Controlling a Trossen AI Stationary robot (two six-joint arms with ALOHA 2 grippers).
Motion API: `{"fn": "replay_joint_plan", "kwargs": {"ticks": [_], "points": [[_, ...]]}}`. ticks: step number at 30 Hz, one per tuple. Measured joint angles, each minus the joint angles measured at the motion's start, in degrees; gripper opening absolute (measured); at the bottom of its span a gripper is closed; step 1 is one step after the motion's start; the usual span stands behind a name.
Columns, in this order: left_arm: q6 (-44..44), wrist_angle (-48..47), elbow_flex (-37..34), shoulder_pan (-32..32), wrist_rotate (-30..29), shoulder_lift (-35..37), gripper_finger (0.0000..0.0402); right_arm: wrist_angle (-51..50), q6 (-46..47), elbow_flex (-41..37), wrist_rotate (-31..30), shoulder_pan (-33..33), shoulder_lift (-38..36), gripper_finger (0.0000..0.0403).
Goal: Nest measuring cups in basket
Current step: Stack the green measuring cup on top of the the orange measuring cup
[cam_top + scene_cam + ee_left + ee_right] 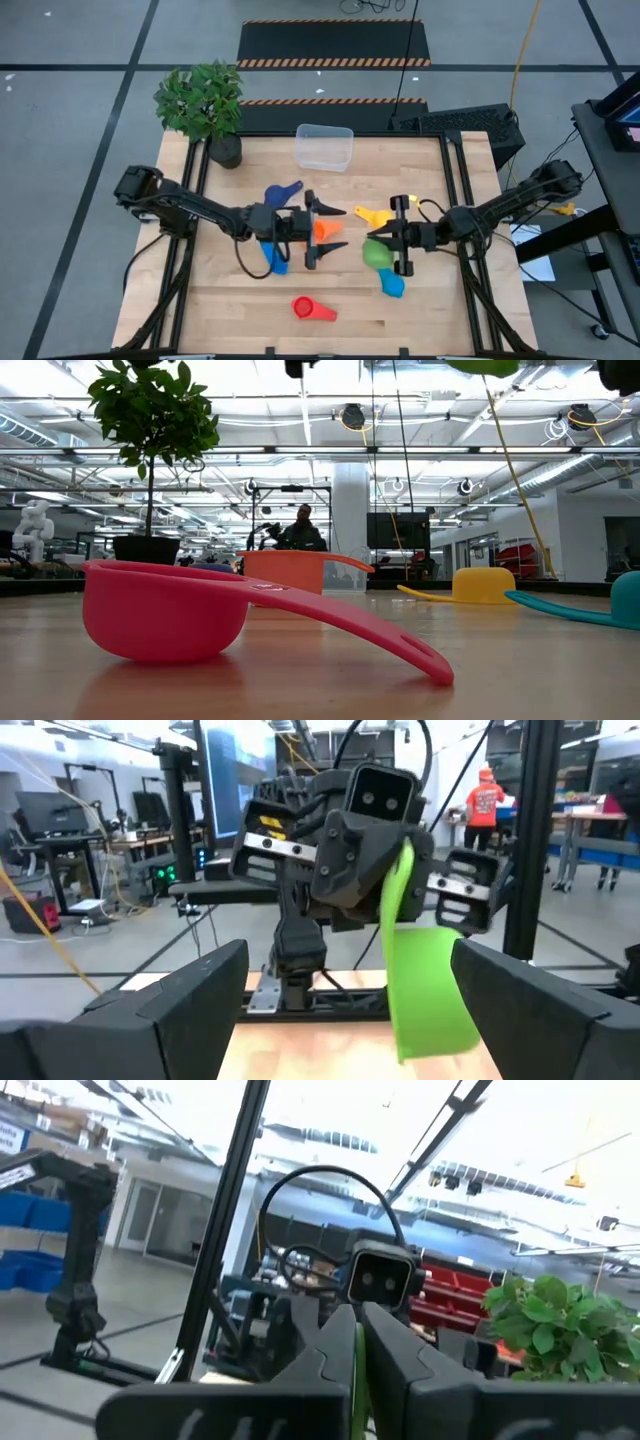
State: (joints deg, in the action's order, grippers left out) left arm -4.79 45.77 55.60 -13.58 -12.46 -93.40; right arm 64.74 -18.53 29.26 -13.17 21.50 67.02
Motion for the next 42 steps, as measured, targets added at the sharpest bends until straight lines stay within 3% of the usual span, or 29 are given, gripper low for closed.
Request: {"fn": "replay_joint_plan", "kwargs": {"ticks": [10,18,25,35,38,42], "points": [[-1.14,-1.91,11.05,-0.74,0.08,-10.81,0.0353,4.5,-0.34,-0.02,0.0,0.0,3.3,0.0],[0.11,-1.18,14.2,-0.81,0.23,-13.93,0.0341,5.29,-0.21,-0.02,0.04,0.0,3.3,0.0],[0.67,-1.05,14.2,-0.81,0.23,-14.01,0.0237,5.34,-0.23,-0.02,1.33,0.0,3.28,0.0],[-2.14,-4.59,14.2,-0.85,-1.44,-13.71,0.0018,4.74,-0.82,-0.07,1.38,-0.02,3.3,0.0001],[-3.05,-6.61,14.25,-0.9,-4.77,-13.34,0.0013,3.28,-1.79,-0.09,0.71,-0.02,3.04,0.0008],[-4.14,-14.06,14.25,-0.74,-10.53,-11.13,0.0007,-0.97,-1.91,-0.09,-4.98,0.0,1.55,0.0029]]}}
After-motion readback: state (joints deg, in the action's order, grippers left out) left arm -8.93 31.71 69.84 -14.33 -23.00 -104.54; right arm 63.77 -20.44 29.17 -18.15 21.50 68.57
